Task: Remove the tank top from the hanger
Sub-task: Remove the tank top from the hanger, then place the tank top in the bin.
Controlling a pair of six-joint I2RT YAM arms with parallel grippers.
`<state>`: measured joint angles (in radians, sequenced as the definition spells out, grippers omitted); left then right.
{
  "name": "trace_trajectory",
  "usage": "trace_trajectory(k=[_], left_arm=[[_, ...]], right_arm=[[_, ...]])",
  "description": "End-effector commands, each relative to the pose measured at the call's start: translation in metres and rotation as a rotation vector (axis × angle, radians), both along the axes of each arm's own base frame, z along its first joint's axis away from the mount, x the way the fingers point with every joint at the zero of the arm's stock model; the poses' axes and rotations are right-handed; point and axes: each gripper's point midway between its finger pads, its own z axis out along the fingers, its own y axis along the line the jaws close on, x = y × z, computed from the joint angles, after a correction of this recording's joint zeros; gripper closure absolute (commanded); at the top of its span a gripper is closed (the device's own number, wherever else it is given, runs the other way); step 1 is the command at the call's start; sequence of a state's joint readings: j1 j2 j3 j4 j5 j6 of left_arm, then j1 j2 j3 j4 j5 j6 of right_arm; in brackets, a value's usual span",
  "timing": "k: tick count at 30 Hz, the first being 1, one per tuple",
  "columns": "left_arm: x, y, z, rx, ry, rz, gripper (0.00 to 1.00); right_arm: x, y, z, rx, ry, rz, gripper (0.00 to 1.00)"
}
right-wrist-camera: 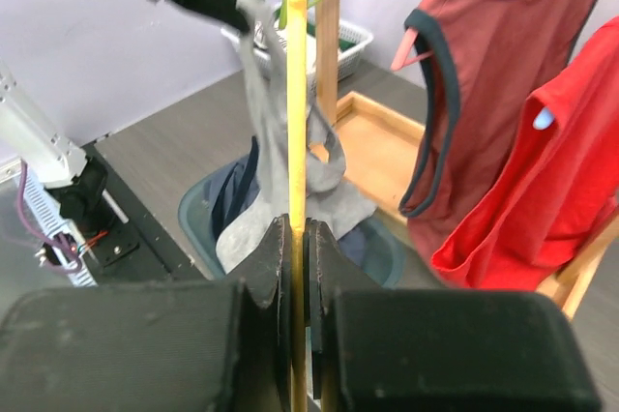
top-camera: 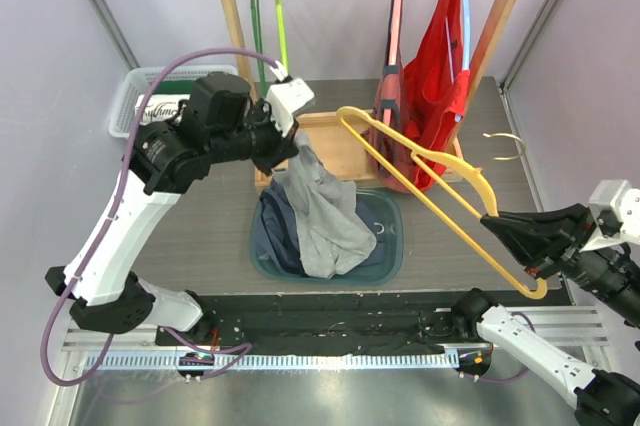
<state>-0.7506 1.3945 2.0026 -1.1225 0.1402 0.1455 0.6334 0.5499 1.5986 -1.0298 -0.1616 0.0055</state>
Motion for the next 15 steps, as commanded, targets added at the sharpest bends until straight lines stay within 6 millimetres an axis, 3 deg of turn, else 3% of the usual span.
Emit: trace_trajectory(k=[1,3,4,6,7,10,11,15], left_arm=[[-0.031,-0.002,-0.032,0.029,0.092,-0.143,1.00],[-0.032,0.002,-0.048,0.049,0.105,-0.128,1.00],[-0.031,0.005,-0.075,0.096,0.149,-0.116,1.00],[-0.023,0.014,-0.093,0.139,0.116,-0.063,1.00],[-0.018,0.016,-0.115,0.177,0.115,-0.053,1.00],[-0.004,0.029,-0.134,0.240,0.055,0.028,1.00],[0.000,0.029,-0.138,0.249,0.056,0.044,1.00],[0.026,0.046,-0.167,0.372,0.004,0.174,1.00]], right_arm=[[0.019,0.000,0.012,-0.002,-0.041,-0.060,0.99],[0.031,0.007,0.014,0.023,-0.038,-0.070,0.99],[0.042,0.015,0.023,0.049,-0.056,-0.074,0.99],[0.055,0.026,0.026,0.079,-0.024,-0.075,0.99],[0.070,0.036,0.027,0.079,-0.004,-0.083,0.99],[0.097,0.046,0.030,0.072,0.051,-0.138,0.99],[0.122,0.053,0.020,0.036,0.102,-0.195,0.99],[0.154,0.067,0.029,0.033,0.163,-0.253,0.99]])
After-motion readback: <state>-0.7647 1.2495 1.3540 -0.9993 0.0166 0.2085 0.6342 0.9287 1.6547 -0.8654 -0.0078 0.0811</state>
